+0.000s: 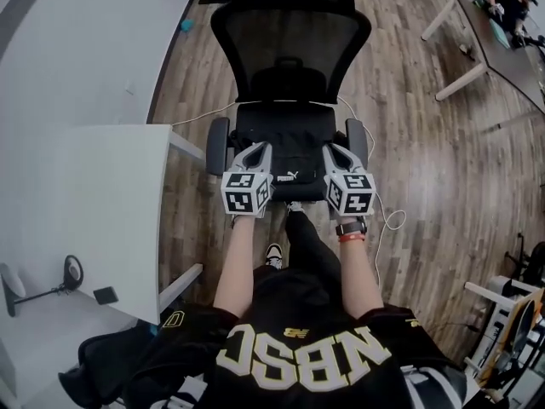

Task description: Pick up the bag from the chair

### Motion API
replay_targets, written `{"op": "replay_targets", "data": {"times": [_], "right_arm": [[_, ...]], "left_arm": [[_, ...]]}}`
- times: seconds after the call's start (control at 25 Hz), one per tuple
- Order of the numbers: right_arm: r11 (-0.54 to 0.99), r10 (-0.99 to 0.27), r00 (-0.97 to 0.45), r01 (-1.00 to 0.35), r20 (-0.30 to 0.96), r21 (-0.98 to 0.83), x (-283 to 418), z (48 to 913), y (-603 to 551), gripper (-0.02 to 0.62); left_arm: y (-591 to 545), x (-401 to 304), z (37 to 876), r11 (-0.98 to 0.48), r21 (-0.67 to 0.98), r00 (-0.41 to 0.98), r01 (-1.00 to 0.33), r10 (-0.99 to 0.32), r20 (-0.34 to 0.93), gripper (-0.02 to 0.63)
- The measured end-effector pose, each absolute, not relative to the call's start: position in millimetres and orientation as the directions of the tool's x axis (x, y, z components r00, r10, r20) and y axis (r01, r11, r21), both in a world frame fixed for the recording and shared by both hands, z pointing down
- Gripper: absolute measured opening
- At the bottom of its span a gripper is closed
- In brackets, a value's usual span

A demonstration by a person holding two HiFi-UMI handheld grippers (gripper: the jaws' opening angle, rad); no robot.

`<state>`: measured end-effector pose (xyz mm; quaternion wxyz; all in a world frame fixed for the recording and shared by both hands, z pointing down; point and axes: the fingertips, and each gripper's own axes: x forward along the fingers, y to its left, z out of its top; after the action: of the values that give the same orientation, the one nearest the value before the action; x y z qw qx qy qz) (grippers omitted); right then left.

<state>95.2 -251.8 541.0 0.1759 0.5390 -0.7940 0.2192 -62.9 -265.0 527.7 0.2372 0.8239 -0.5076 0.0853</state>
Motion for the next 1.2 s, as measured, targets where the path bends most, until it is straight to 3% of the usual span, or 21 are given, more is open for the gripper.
{"op": "replay_targets", "data": {"times": [0.44,1.0,1.2], "right_arm": [[0.291,-0.653,-0.377,-0.926,0.657,-0.242,100.5,645.5,-310.7,0.118],[0.252,-0.474,-0.345,-0.935,0.81,-0.251,116.8,785.0,-347.1,0.233],[0.236,-0.414,-0.318,-0.942,0.853,-0.237,128.3,828.9,-352.7,0.296]], "left_arm": [[-328.9,-63.0,614.1,-0.3,0.384,0.47,-0.873,-0.728,0.499,0.031],[-368.0,-69.1,755.8,-0.247,0.407,0.474,-0.879,-0.543,0.693,0.227],[-374.4,-81.0,802.0,-0.216,0.333,0.396,-0.918,-0.531,0.749,0.281]]}}
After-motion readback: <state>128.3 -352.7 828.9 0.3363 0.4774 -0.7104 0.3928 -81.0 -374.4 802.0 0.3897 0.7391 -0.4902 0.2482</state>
